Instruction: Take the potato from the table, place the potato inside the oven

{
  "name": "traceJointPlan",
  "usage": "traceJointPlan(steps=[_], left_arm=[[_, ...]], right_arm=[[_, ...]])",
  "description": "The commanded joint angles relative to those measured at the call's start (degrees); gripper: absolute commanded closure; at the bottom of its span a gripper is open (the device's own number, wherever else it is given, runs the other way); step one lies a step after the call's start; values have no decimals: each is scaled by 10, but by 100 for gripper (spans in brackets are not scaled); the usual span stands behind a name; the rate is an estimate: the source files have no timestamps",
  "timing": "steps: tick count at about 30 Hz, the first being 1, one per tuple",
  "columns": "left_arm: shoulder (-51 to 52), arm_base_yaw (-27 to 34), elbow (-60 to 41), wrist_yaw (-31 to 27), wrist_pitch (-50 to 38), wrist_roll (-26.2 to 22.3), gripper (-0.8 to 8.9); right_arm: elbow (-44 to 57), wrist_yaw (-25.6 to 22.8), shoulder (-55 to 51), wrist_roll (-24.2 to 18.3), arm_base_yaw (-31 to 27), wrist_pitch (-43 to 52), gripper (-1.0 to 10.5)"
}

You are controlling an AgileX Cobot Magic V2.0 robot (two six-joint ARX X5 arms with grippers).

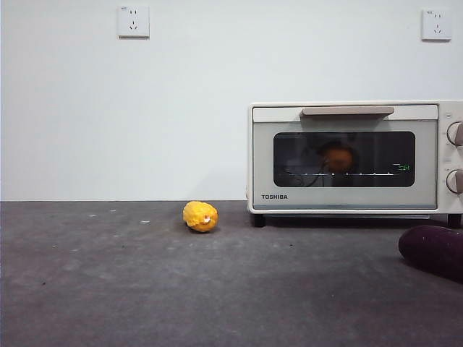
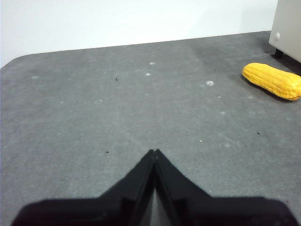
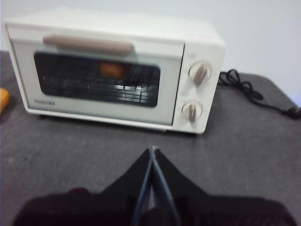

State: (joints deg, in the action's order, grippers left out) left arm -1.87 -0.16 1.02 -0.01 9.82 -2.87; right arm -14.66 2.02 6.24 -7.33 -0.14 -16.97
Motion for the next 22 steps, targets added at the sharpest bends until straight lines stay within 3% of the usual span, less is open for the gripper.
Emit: traceJointPlan(steps=[1,13,22], left_arm=[[0,2,-6,2,-4,5,817],[0,2,-6,2,-4,5,817],[0,2,-6,2,-4,5,817]], right_arm=[[39,3,-28,2,-11,28,946],[139,2,-58,61,-19,129,946],[139,-4,-58,56,-19,90,946]])
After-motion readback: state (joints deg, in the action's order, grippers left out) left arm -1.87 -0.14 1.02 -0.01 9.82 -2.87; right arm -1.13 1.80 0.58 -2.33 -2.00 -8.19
